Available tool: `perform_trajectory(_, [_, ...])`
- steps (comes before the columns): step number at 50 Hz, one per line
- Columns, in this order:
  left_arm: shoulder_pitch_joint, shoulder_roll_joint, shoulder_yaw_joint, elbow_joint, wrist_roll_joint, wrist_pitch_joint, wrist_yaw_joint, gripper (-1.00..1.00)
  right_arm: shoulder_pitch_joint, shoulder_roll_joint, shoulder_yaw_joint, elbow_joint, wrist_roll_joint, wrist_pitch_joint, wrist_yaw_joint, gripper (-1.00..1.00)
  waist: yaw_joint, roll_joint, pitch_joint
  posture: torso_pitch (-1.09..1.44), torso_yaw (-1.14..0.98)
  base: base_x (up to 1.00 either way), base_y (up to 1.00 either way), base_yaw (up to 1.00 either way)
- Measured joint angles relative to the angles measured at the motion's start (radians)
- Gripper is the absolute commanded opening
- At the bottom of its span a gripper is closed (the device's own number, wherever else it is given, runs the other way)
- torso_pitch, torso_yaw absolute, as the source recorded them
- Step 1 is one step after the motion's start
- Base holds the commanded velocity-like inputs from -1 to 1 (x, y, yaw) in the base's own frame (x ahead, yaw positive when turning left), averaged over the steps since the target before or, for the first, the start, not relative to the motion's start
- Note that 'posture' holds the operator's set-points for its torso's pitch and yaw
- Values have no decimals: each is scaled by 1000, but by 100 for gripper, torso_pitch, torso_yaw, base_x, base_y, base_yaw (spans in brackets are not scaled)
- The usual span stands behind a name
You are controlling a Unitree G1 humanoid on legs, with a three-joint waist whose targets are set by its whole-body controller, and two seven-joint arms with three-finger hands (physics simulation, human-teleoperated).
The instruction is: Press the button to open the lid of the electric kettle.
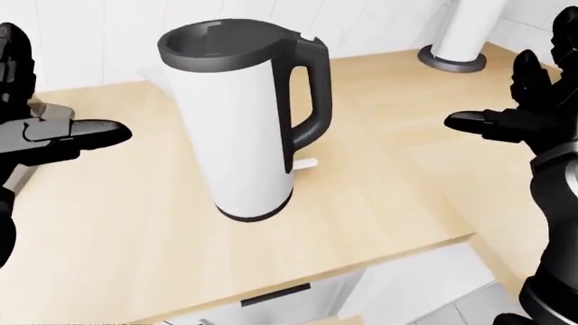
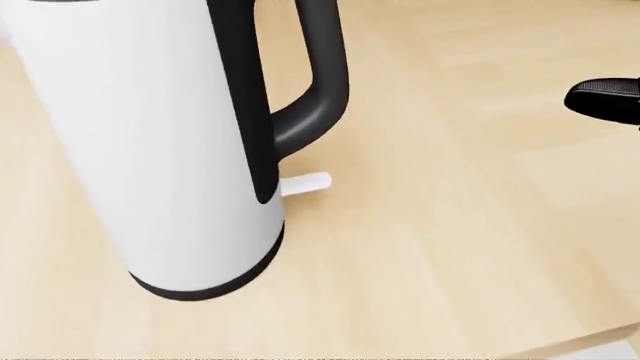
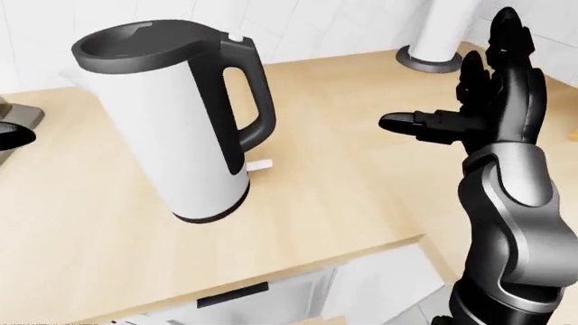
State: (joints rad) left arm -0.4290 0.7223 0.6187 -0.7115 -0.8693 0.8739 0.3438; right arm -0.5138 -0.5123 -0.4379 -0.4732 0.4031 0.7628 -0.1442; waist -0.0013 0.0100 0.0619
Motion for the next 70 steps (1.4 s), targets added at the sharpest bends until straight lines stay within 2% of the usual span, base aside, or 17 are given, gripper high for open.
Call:
perform_trajectory(10, [10,5,6,12,-36,4,27,100,3,-1,14,11,-5,-8,-2,100,1,-1,2,-1,0,0,0,0])
perform_trajectory(14, [13,8,5,21,-52,10,45,100,-5,-1,12,16,-11,7,-12,100,0,-1,-10,-5,0,0,0,0])
perform_trajectory(21, [13,16,7,22,-68,8,60,100,-14,1,-2,5,30,42,-47,100,0,-1,-53,-12,0,0,0,0])
perform_trajectory(26, [13,20,7,22,-74,2,66,100,-5,-10,20,-4,29,24,-44,100,1,-1,-86,-17,0,0,0,0])
perform_trajectory(31, [16,24,5,22,-76,-2,65,100,-29,-4,18,0,58,68,-35,100,2,0,-122,-22,0,0,0,0])
perform_trajectory(37, [19,23,4,17,-61,-9,52,100,-49,-9,62,13,35,62,-7,100,3,1,-165,-25,0,0,0,0])
perform_trajectory(42, [17,16,3,9,-36,-12,30,100,-74,1,90,43,-19,57,27,100,6,2,-187,-25,0,0,0,0])
perform_trajectory(55, [14,8,1,1,-21,-5,21,100,-226,34,177,224,-162,29,113,100,8,13,-206,-25,0,0,0,0])
perform_trajectory(66, [13,9,4,-2,-18,5,19,100,-352,73,223,381,-236,-5,159,100,8,18,-210,-26,0,0,0,0])
perform_trajectory(70, [12,5,3,6,-25,14,24,100,-368,86,231,414,-250,-18,167,100,9,18,-221,-30,0,0,0,0])
